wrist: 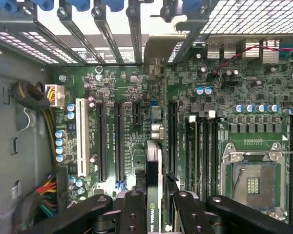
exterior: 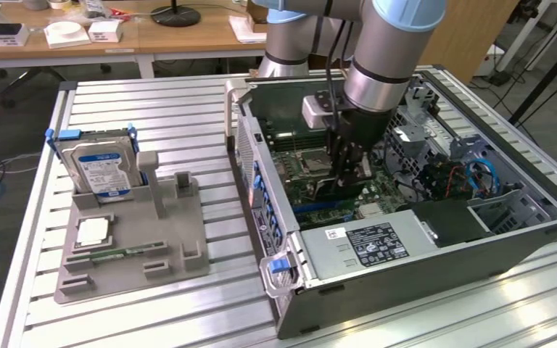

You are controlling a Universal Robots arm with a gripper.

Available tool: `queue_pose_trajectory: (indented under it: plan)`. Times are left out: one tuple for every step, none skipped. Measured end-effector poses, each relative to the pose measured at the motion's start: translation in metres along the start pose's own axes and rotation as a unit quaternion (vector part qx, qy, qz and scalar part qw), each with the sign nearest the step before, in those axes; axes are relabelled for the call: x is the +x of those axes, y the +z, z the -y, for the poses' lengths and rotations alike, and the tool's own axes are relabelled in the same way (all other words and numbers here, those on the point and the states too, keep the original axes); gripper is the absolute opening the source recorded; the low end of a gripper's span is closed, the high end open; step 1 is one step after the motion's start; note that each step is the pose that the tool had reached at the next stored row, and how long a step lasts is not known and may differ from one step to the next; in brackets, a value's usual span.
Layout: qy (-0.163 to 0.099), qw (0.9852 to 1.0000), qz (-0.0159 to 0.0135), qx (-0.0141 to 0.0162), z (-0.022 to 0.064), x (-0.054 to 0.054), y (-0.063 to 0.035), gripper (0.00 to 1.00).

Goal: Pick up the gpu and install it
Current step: 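Insert the gpu into the slot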

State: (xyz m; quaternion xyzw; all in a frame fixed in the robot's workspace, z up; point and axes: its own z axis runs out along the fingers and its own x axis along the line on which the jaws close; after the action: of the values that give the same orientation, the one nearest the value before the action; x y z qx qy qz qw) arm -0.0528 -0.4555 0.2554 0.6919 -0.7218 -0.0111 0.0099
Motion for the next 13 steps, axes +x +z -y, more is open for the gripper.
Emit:
queue_pose_trajectory:
  plan:
    - [0.000,1.0000,-0.0005,0.0000,-0.0002,0.0006,0.0005,0.26]
    - [0.000,1.0000,-0.0009,0.0001,-0.0002,0.0013,0.0009,0.26]
    - [0.000,1.0000,-0.0012,0.0001,-0.0003,0.0016,0.0010,0.26]
    - [0.000,1.0000,-0.0013,0.0001,-0.0003,0.0018,0.0009,0.26]
    - [0.000,1.0000,-0.0014,0.0001,-0.0003,0.0019,0.0008,0.26]
    - [0.000,1.0000,-0.0014,0.0000,-0.0003,0.0021,0.0006,0.26]
    - [0.000,1.0000,-0.0012,0.0000,-0.0003,0.0022,0.0004,0.26]
    - [0.000,1.0000,-0.0012,0.0000,-0.0003,0.0023,-0.0003,0.26]
    - [0.000,1.0000,-0.0011,0.0000,-0.0003,0.0024,-0.0009,0.26]
    - [0.000,1.0000,-0.0011,0.0000,-0.0004,0.0025,-0.0020,0.26]
    - [0.000,1.0000,-0.0012,0.0000,-0.0004,0.0027,-0.0029,0.26]
    - [0.000,1.0000,-0.0010,0.0000,-0.0004,0.0027,-0.0031,0.26]
    - [0.000,1.0000,-0.0009,0.0000,-0.0006,0.0027,-0.0030,0.26]
